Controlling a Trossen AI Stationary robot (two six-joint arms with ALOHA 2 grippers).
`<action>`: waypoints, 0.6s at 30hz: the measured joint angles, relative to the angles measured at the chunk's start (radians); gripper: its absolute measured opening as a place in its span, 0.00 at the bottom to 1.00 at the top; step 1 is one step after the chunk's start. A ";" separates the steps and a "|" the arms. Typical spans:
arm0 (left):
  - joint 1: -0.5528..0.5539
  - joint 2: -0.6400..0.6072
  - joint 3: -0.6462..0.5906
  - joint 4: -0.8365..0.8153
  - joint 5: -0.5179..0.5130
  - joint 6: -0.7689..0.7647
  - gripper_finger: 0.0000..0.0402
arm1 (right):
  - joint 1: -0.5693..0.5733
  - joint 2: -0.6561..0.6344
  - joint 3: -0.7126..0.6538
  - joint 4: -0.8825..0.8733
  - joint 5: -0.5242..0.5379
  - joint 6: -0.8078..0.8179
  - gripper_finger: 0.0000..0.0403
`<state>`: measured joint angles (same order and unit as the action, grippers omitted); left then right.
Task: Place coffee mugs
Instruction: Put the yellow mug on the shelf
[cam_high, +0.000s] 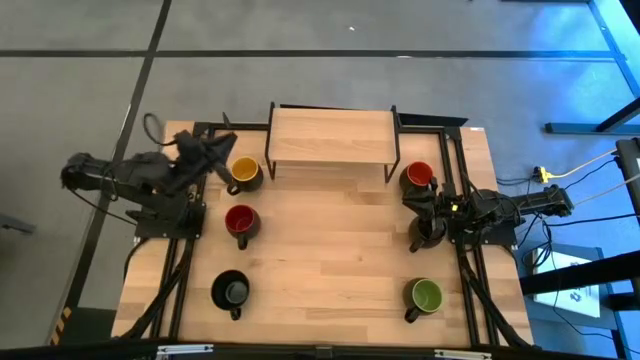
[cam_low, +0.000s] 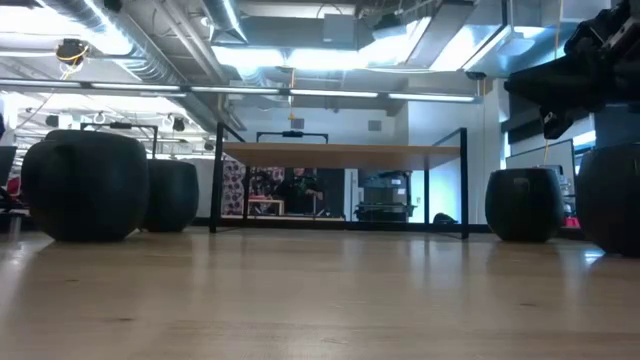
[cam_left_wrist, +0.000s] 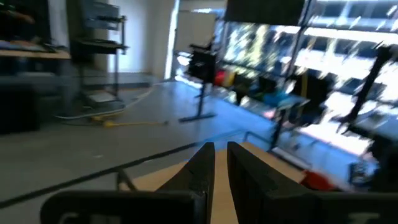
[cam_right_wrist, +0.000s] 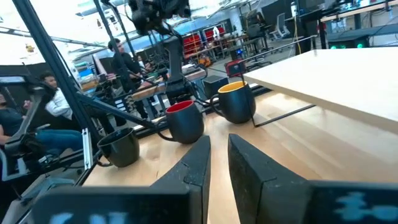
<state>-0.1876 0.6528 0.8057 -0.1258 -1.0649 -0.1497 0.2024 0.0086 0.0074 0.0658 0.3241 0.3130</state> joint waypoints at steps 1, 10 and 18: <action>0.022 0.035 0.034 -0.033 0.000 0.000 0.09 | 0.000 0.000 0.000 0.000 0.001 0.000 0.11; 0.343 0.245 0.232 -0.400 0.240 -0.164 0.09 | 0.000 0.000 0.000 -0.001 0.006 0.000 0.11; 0.653 0.269 0.310 -0.703 0.606 -0.297 0.09 | 0.000 0.000 0.000 -0.002 0.005 0.021 0.11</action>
<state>0.4652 0.9218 1.1156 -0.8283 -0.4586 -0.4464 0.2024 0.0086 0.0074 0.0635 0.3295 0.3343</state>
